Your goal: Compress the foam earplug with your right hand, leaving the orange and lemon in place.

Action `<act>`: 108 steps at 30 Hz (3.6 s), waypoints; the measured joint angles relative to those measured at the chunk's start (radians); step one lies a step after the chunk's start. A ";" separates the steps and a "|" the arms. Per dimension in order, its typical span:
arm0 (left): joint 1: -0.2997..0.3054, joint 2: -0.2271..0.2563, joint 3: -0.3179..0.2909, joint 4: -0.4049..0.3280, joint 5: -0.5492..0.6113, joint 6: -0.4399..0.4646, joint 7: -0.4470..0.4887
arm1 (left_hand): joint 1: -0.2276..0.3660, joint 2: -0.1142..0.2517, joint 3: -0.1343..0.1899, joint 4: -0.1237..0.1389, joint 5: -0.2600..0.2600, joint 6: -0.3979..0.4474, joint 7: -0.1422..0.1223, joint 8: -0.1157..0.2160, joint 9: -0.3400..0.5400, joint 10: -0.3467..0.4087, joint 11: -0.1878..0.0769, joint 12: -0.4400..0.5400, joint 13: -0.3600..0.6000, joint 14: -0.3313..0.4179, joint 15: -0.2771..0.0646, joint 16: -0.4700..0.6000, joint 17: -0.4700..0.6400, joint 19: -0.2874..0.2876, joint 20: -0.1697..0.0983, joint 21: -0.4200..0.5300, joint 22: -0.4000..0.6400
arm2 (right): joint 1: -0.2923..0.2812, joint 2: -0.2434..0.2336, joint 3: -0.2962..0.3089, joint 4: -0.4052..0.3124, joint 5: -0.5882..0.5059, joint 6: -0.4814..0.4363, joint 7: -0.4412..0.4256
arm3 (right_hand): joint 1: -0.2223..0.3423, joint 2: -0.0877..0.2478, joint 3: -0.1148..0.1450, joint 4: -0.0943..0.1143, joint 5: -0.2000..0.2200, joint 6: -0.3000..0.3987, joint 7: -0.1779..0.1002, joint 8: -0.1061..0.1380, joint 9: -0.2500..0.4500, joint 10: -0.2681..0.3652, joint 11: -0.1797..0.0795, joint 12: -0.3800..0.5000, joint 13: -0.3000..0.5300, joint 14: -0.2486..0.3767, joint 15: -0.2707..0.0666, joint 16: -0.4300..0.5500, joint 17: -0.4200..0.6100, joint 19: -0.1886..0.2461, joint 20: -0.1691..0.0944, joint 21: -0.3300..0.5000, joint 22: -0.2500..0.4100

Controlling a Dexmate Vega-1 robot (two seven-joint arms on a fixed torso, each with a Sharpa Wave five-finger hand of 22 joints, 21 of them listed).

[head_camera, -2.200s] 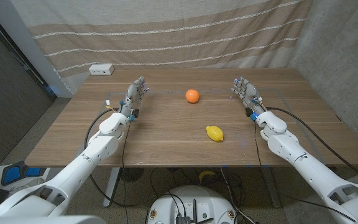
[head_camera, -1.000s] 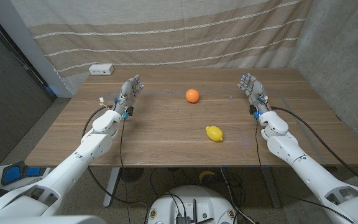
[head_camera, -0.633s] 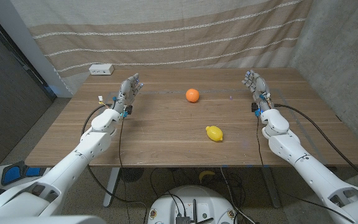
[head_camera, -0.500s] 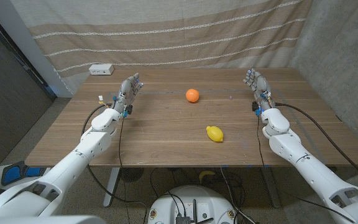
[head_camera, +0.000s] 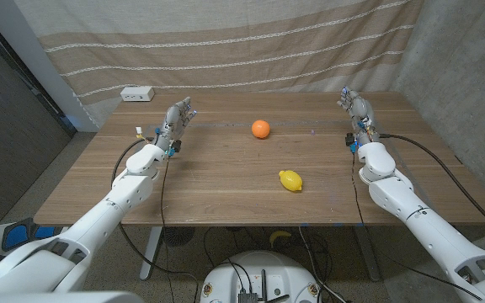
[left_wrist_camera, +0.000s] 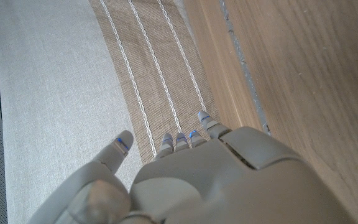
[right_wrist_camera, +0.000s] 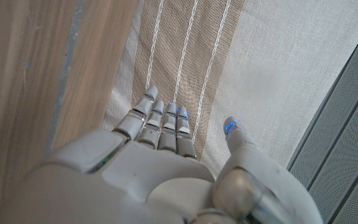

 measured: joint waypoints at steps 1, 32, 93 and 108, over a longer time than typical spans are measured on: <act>-0.003 -0.001 0.001 0.003 0.001 -0.001 -0.002 | 0.000 0.000 0.000 0.000 0.000 0.000 0.000 0.000 0.000 0.000 0.000 0.000 0.000 0.000 0.000 0.000 0.000 0.000 0.000 0.000 0.000 | -0.001 -0.003 0.001 -0.006 -0.007 -0.004 -0.007 | 0.000 0.000 -0.001 -0.001 0.000 0.000 0.000 0.000 0.000 0.000 0.000 0.000 0.000 0.000 0.000 0.000 0.000 0.000 0.000 0.000 0.000; -0.011 -0.004 0.010 0.011 0.013 -0.011 -0.009 | 0.000 0.000 -0.001 -0.007 0.000 0.000 0.000 0.000 0.000 0.000 0.000 0.000 0.000 0.000 0.000 0.000 0.000 0.000 0.000 0.000 0.000 | -0.025 -0.080 0.016 -0.154 -0.264 -0.160 -0.179 | -0.021 0.005 -0.019 -0.013 0.000 0.034 -0.006 0.000 0.000 0.025 -0.014 0.000 0.000 0.009 -0.027 0.000 -0.009 0.018 -0.032 0.000 0.000; -0.001 -0.006 0.011 -0.006 0.016 -0.031 -0.010 | 0.000 0.000 -0.001 -0.007 0.000 0.000 0.000 0.000 0.000 0.004 0.004 0.005 0.000 0.000 0.000 0.000 -0.002 0.007 0.007 0.000 0.000 | 0.020 -0.156 -0.164 -0.374 -0.805 -0.635 -0.304 | 0.043 -0.007 -0.015 -0.089 0.015 0.100 -0.072 0.004 0.002 0.096 -0.076 0.000 0.007 0.088 -0.066 0.032 -0.016 0.050 -0.007 0.000 0.010; 0.000 -0.007 0.010 0.006 0.009 -0.034 -0.021 | 0.000 0.000 -0.001 -0.007 0.000 0.000 0.000 0.000 0.000 0.004 0.004 0.005 0.000 0.000 0.000 0.000 -0.002 0.007 0.007 0.000 0.000 | 0.062 -0.099 -0.245 -0.365 -0.934 -0.806 -0.331 | 0.102 -0.143 -0.068 -0.108 -0.001 0.091 -0.131 0.015 0.014 0.043 -0.159 0.012 0.079 0.062 -0.072 0.054 0.026 -0.009 0.026 -0.024 0.014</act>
